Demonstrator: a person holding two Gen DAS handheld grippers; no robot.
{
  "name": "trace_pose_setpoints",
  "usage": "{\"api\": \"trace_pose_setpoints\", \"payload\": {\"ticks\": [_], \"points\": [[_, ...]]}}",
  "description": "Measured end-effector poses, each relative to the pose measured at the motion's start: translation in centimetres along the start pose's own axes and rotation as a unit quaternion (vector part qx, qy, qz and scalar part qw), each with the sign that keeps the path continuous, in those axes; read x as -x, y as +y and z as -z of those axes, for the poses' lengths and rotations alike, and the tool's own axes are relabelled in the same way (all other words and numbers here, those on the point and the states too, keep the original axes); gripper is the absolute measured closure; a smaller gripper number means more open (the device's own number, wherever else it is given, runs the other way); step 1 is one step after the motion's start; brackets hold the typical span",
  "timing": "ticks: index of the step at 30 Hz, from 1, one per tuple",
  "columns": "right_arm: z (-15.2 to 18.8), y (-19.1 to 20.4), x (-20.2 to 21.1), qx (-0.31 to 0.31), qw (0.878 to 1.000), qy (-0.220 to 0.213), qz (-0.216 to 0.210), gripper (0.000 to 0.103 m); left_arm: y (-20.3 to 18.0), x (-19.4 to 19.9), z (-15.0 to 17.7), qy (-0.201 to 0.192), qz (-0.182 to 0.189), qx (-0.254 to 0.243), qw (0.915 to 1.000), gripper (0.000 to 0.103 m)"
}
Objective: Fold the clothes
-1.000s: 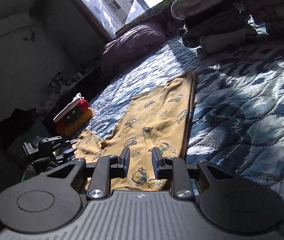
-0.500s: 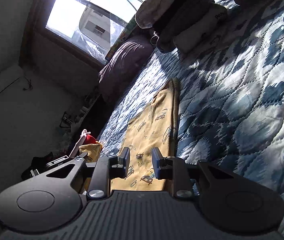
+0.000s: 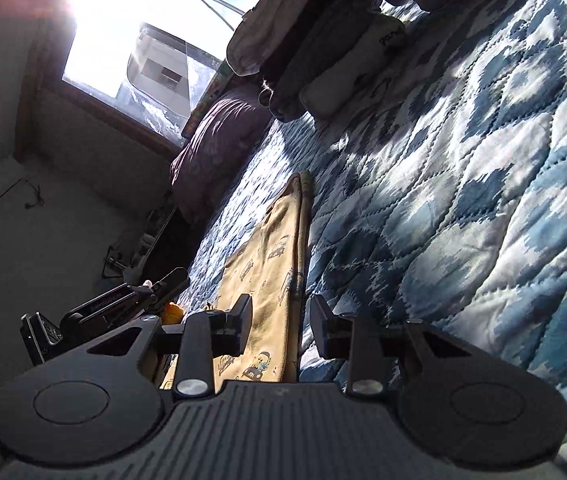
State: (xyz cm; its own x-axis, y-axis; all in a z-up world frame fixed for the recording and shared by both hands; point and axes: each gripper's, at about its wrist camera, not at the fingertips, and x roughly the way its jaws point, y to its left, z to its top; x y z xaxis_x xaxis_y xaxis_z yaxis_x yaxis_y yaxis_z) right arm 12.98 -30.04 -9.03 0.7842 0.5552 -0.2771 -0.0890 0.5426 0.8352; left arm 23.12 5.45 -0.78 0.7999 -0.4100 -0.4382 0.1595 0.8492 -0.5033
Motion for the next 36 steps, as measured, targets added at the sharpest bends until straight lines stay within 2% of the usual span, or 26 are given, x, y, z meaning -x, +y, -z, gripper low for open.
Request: {"api": "trace_pose_setpoints", "payload": {"ticks": [1,2,3,4,7,10,12,18,22,24,33,36], "points": [[-0.1,0.1,0.2,0.003,1.000,-0.002,-0.002,0.069,0.7,0.4,-0.3,-0.002,-0.008,0.012,0.9999,0.096],[-0.2,0.3,0.4,0.004,1.000,-0.001,-0.007,0.069,1.8,1.1,-0.6,-0.011,-0.015,0.028,0.9994,0.080],[-0.2,0.6,0.3,0.002,1.000,0.001,-0.011,0.069,3.0,2.0,-0.9,-0.024,-0.023,0.048,0.9983,0.060],[-0.2,1.0,0.3,0.000,1.000,0.004,-0.014,0.069,4.5,3.1,-1.2,-0.034,-0.031,0.068,0.9966,0.056],[0.3,2.7,-0.9,-0.023,0.999,0.025,-0.019,0.069,8.0,5.9,-1.7,-0.057,-0.056,0.111,0.9906,0.053],[1.8,5.9,-4.5,-0.029,0.997,0.070,-0.008,0.069,10.6,8.1,-1.6,-0.073,-0.074,0.139,0.9848,0.050],[2.9,7.7,-7.3,-0.037,0.995,0.097,-0.003,0.069,11.7,9.3,-1.4,-0.081,-0.069,0.150,0.9829,0.046],[4.4,12.8,-16.2,0.005,0.990,0.134,0.042,0.067,14.1,11.9,-1.0,-0.094,-0.055,0.160,0.9811,0.038],[4.5,13.9,-19.5,0.043,0.986,0.134,0.093,0.063,16.0,13.0,-1.0,-0.102,-0.054,0.179,0.9771,0.036],[4.6,13.9,-20.1,0.044,0.985,0.134,0.104,0.063,17.0,13.5,-1.1,-0.104,-0.048,0.196,0.9738,0.035],[5.5,13.0,-21.6,0.025,0.986,0.128,0.107,0.062,18.6,14.3,-1.4,-0.114,-0.025,0.221,0.9682,0.035],[5.6,13.1,-22.1,0.024,0.987,0.120,0.108,0.067,18.8,14.3,-1.5,-0.116,-0.019,0.228,0.9666,0.035]]}}
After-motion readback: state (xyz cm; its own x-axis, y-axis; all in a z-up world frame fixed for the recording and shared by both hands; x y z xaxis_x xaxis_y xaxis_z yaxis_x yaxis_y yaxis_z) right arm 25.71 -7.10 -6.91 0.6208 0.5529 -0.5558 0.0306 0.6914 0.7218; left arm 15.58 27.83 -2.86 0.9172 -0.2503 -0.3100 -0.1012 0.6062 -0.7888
